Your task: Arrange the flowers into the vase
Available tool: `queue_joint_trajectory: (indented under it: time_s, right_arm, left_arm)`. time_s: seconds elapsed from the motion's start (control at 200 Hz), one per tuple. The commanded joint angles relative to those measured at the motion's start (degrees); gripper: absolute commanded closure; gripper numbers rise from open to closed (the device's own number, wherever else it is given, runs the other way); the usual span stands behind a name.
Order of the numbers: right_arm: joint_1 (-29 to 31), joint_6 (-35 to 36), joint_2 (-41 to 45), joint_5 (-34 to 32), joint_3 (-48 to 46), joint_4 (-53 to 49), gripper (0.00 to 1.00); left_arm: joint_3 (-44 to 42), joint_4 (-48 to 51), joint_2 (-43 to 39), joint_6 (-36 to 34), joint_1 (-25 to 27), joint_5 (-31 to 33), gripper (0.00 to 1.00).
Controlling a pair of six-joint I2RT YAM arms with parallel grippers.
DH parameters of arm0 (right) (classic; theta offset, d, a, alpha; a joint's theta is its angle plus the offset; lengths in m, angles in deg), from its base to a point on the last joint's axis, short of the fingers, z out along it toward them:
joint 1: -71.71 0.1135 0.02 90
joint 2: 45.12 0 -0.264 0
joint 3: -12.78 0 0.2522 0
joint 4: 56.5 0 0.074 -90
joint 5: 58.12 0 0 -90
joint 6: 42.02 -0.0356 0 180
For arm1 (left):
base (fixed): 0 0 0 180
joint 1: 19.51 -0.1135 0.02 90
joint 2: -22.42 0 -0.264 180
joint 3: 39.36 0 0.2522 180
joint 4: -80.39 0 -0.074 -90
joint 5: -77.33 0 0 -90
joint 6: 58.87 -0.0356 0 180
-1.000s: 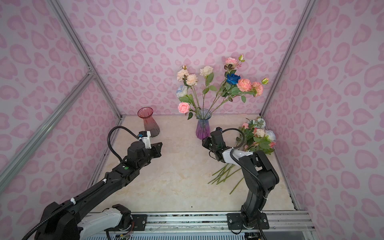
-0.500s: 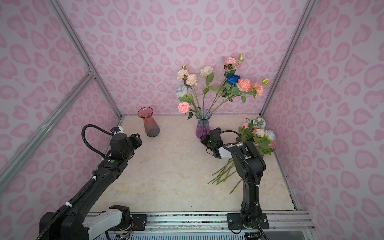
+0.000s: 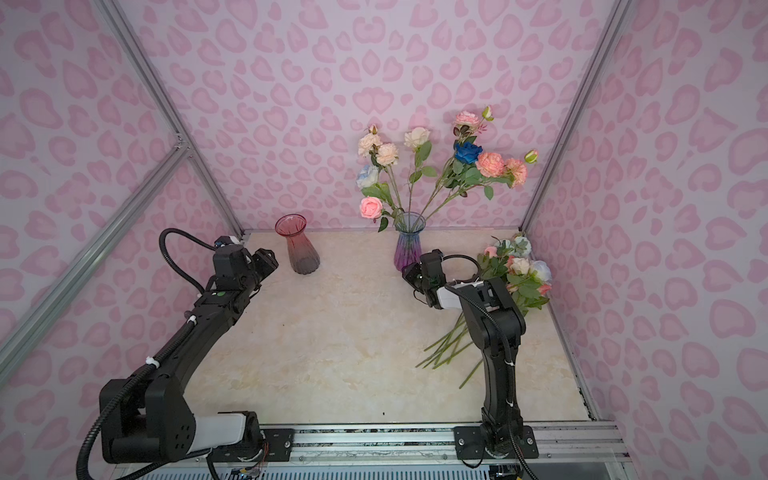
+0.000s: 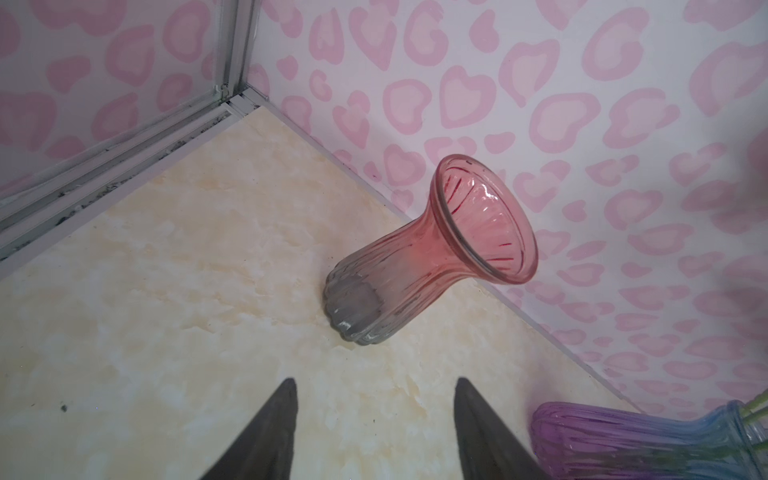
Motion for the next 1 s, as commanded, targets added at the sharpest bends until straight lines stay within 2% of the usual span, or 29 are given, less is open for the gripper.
queue_joint_trajectory:
  time_s: [0.0,0.11,0.235,0.385,0.6,0.71,0.89,1.0]
  right_arm:
    - [-0.2,3.0,-0.2,-0.4,0.6,-1.8,0.59]
    - [0.1,3.2,1.9,-0.4,-1.6,-1.4,0.58]
    - [0.7,3.0,6.2,-0.4,-6.9,0.0,0.57]
    - [2.6,2.4,14.5,0.7,-15.6,0.3,0.56]
    - [8.4,11.6,31.4,-3.3,-20.0,-9.8,0.52]
    - [11.3,16.1,38.1,-5.9,-20.2,-14.8,0.52]
    - [13.5,17.8,44.6,-8.1,-22.2,-18.3,0.51]
    - [13.9,18.2,47.9,-9.2,-23.8,-19.1,0.51]
  left_arm:
    - [5.1,0.7,3.9,0.3,-1.2,-4.6,0.36]
    - [12.5,2.9,8.0,0.0,-2.3,-8.0,0.32]
    - [26.4,13.4,14.6,-3.5,-2.6,-10.0,0.29]
    - [40.0,26.1,22.0,-6.6,-3.0,-9.3,0.30]
    - [49.1,35.5,28.6,-8.6,-3.8,-10.8,0.28]
    - [52.0,36.8,31.6,-9.5,-3.8,-12.2,0.28]
    - [58.8,41.2,37.6,-10.9,-3.8,-13.1,0.29]
    - [60.5,42.0,39.9,-10.7,-3.8,-12.9,0.35]
